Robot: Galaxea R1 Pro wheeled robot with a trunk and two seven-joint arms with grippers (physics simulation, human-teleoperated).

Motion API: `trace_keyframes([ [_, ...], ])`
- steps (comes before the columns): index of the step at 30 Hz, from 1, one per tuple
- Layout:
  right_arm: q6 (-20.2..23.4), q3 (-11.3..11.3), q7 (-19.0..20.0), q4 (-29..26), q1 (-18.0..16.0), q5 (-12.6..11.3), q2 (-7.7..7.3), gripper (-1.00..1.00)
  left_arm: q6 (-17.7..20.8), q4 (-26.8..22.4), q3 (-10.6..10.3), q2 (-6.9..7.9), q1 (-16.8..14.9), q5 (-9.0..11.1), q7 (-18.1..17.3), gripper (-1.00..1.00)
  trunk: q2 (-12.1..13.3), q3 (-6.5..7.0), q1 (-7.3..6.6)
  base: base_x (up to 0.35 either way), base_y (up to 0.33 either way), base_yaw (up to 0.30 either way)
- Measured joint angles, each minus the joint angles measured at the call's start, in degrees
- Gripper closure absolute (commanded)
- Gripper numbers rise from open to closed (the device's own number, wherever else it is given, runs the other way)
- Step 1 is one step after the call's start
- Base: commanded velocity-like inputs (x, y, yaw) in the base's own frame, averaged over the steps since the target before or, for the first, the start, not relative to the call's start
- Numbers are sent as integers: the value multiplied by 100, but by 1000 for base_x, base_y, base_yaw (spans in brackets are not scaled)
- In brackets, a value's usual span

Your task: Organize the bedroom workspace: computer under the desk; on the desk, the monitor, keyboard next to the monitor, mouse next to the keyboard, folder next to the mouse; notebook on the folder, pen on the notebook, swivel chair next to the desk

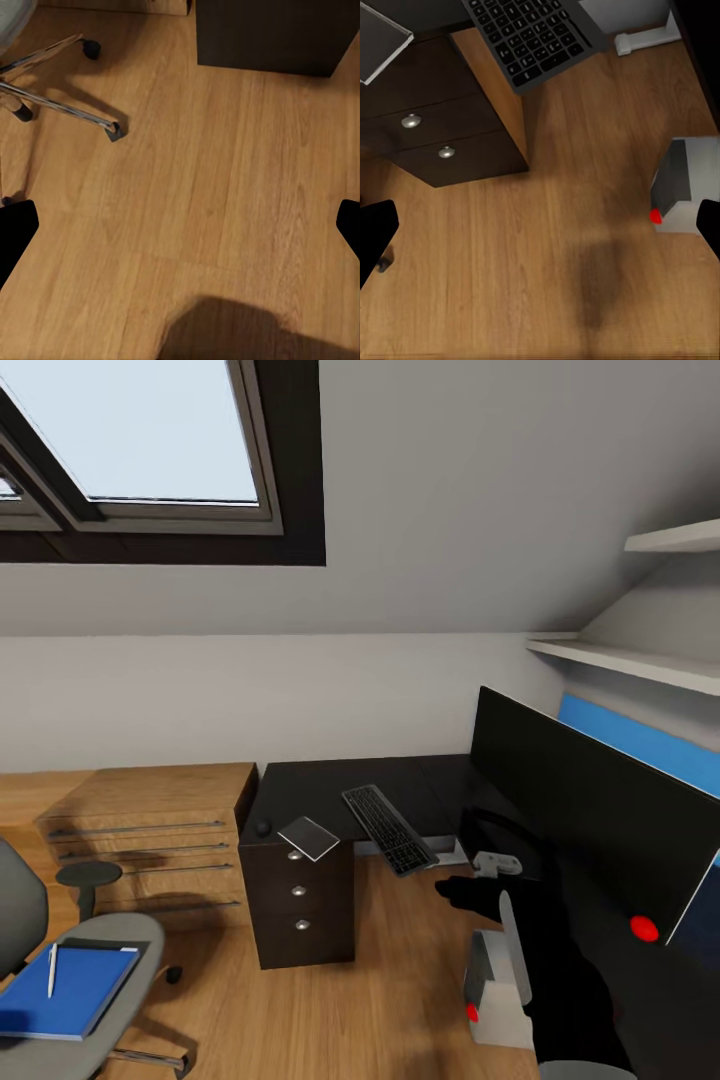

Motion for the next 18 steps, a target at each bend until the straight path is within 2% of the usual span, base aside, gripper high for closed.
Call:
trace_keyframes([
  [6, -134, -29, 0, -4, 44, 1, -7, -100, -6, 1, -1, 4, -1, -2, -9, -100, 0, 12, 0, 0, 0, -130],
  [18, -723, -123, -21, 342, 61, 20, -17, -100, -25, 2, 7, 18, -1, 3, -11, -100, 0, 60, 0, 0, 0, -241],
])
